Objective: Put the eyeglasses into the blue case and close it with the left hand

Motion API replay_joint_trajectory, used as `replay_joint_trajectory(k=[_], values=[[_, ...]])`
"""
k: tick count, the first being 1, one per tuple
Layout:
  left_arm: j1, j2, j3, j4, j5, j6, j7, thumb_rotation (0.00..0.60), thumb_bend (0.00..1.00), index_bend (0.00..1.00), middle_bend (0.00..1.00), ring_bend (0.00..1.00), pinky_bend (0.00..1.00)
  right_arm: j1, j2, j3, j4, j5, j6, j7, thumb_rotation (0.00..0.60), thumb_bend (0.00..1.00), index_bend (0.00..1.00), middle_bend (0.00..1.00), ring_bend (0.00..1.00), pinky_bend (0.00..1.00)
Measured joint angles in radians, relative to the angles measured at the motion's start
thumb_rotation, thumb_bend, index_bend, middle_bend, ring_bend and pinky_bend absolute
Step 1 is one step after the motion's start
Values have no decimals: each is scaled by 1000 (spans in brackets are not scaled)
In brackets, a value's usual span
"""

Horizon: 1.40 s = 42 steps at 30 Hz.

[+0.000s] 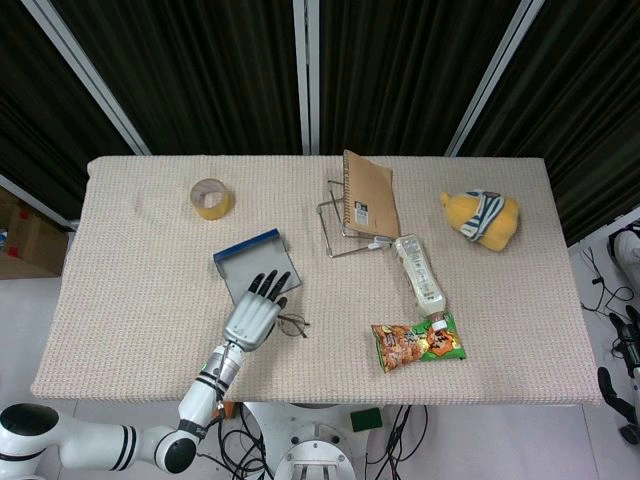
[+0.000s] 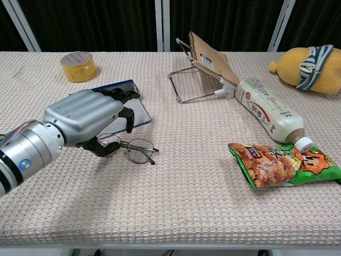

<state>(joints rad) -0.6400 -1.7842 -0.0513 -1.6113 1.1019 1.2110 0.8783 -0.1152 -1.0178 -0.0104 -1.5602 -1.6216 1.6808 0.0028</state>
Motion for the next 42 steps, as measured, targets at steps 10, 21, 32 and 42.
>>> replay_joint_trajectory(k=[10, 21, 32, 42], values=[[-3, -24, -7, 20, -10, -15, -4, 600, 354, 437, 0, 0, 137, -1, -1, 3, 12, 21, -17, 15, 600, 477, 0, 0, 0, 0], [-5, -45, -17, 50, -12, -21, -3, 600, 354, 484, 0, 0, 137, 3, -2, 8, 14, 32, -28, 19, 600, 486, 0, 0, 0, 0], [-15, -62, -25, 77, -19, -44, -10, 600, 354, 509, 0, 0, 137, 4, -3, 13, 19, 45, -39, 24, 600, 497, 0, 0, 0, 0], [-14, -71, -36, 93, 3, -32, -41, 600, 388, 614, 35, 0, 137, 7, -6, 12, 27, 49, -50, 41, 600, 497, 0, 0, 0, 0]])
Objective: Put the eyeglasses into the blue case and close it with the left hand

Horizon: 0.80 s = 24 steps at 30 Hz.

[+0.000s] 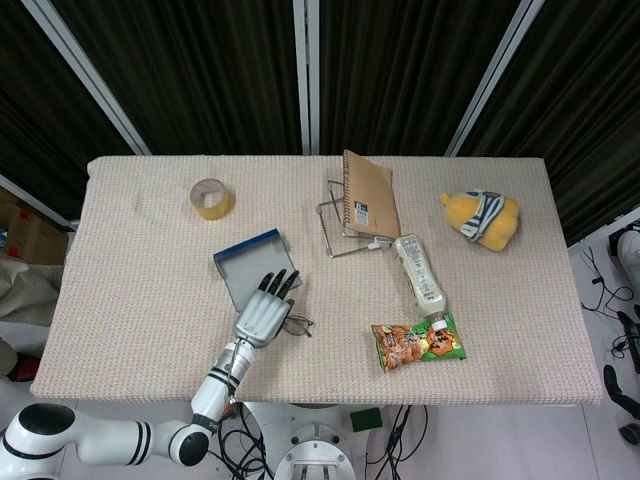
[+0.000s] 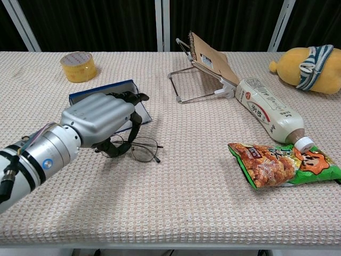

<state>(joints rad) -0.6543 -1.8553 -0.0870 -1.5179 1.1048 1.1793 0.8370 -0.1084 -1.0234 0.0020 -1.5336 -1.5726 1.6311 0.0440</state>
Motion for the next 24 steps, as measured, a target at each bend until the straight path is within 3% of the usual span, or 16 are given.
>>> replay_joint_trajectory(k=[8, 14, 24], values=[[6, 7, -16, -11, 16, 26, -5, 600, 391, 629, 36, 0, 139, 3, 0, 2, 8, 5, -6, 11, 600, 497, 0, 0, 0, 0], [2, -11, -62, 1, 7, 72, 37, 600, 387, 629, 0, 0, 139, 5, 3, 5, 8, 6, -9, 10, 600, 497, 0, 0, 0, 0], [-66, -102, -223, 78, -248, 70, 190, 600, 387, 610, 0, 0, 140, 11, 9, 7, 11, 22, -27, 15, 600, 497, 0, 0, 0, 0]])
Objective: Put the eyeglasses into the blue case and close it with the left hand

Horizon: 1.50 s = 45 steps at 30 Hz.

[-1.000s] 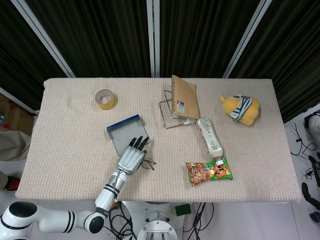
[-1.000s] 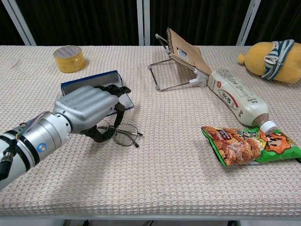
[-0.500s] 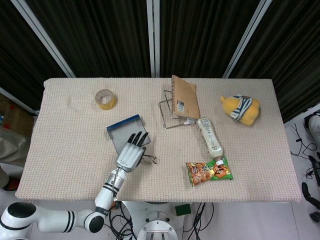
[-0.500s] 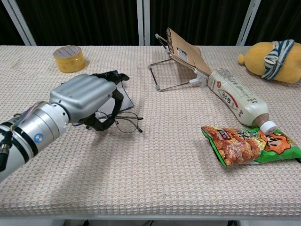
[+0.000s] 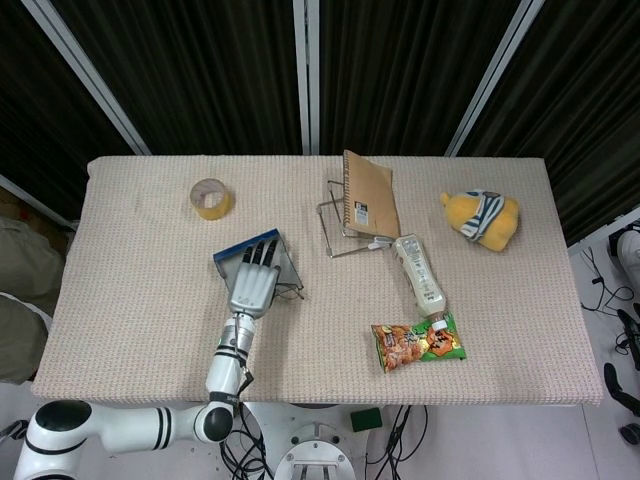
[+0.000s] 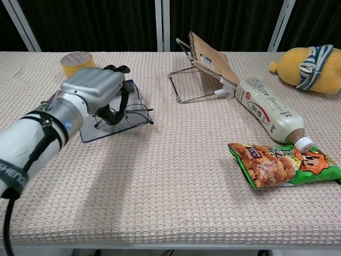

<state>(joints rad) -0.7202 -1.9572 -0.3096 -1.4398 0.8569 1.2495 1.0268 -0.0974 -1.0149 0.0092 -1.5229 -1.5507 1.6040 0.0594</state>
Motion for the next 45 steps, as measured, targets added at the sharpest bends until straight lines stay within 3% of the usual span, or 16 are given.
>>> replay_joint_trajectory(k=[9, 15, 26, 35, 42, 45], values=[[-81, -77, -99, 163, -126, 6, 54, 600, 387, 604, 0, 0, 138, 0, 4, 5, 18, 4, 3, 30, 600, 497, 0, 0, 0, 0], [-109, -95, -136, 223, -159, 25, 48, 600, 392, 593, 0, 0, 137, 3, -4, 1, 35, 11, -17, 38, 600, 500, 0, 0, 0, 0], [-138, -97, -160, 294, -215, 19, 47, 600, 394, 558, 0, 0, 137, 4, -10, -1, 35, 9, -17, 31, 600, 503, 0, 0, 0, 0], [-141, -89, -150, 295, -224, 14, 20, 600, 373, 315, 0, 0, 137, 5, -10, -3, 30, 9, -21, 23, 600, 503, 0, 0, 0, 0], [-142, -86, -135, 287, -203, 22, -8, 600, 368, 263, 0, 0, 137, 3, -11, -4, 31, 10, -20, 24, 600, 503, 0, 0, 0, 0], [-136, -81, -122, 260, -182, 36, -22, 600, 368, 308, 0, 0, 137, 3, -13, -4, 36, 11, -22, 26, 600, 503, 0, 0, 0, 0]])
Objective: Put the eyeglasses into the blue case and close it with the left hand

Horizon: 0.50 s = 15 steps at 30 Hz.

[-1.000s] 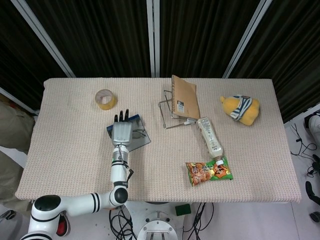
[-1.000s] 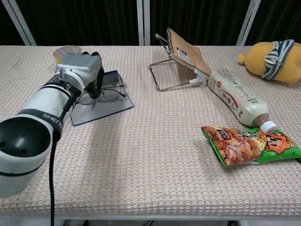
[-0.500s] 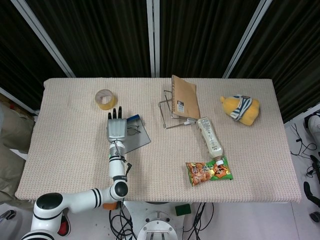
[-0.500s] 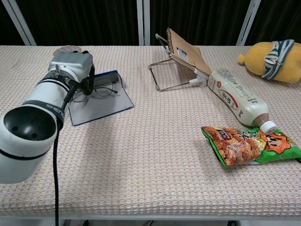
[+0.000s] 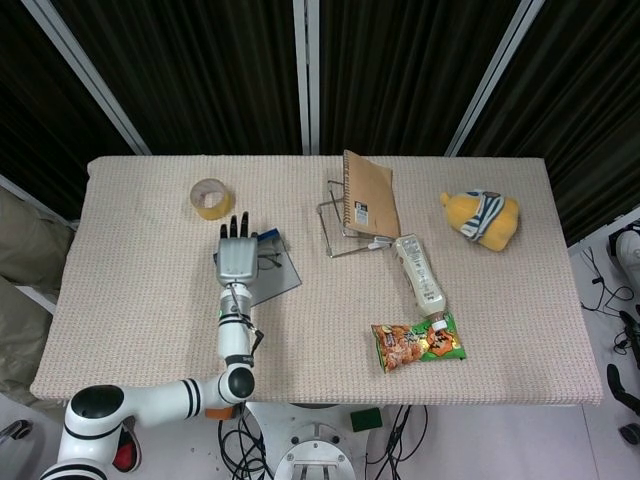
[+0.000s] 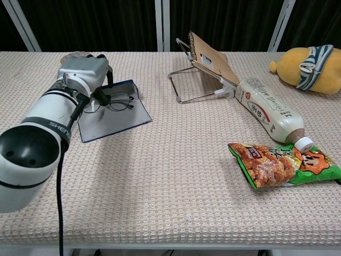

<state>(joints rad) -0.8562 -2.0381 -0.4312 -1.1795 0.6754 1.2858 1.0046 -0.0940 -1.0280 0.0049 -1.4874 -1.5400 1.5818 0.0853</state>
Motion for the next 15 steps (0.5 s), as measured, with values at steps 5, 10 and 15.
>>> replay_joint_trajectory(k=[5, 10, 15], values=[[18, 24, 42, -86, 42, 36, 2, 600, 378, 386, 0, 0, 136, 4, -4, 0, 5, -1, -4, 2, 600, 503, 0, 0, 0, 0], [46, 78, 127, -187, 79, 42, 25, 552, 373, 319, 0, 0, 136, 3, -8, 1, 11, 1, -5, 6, 600, 503, 0, 0, 0, 0], [78, 145, 206, -239, 107, 20, 40, 290, 328, 300, 0, 0, 129, 1, -8, 2, 13, 2, 0, 7, 600, 503, 0, 0, 0, 0]])
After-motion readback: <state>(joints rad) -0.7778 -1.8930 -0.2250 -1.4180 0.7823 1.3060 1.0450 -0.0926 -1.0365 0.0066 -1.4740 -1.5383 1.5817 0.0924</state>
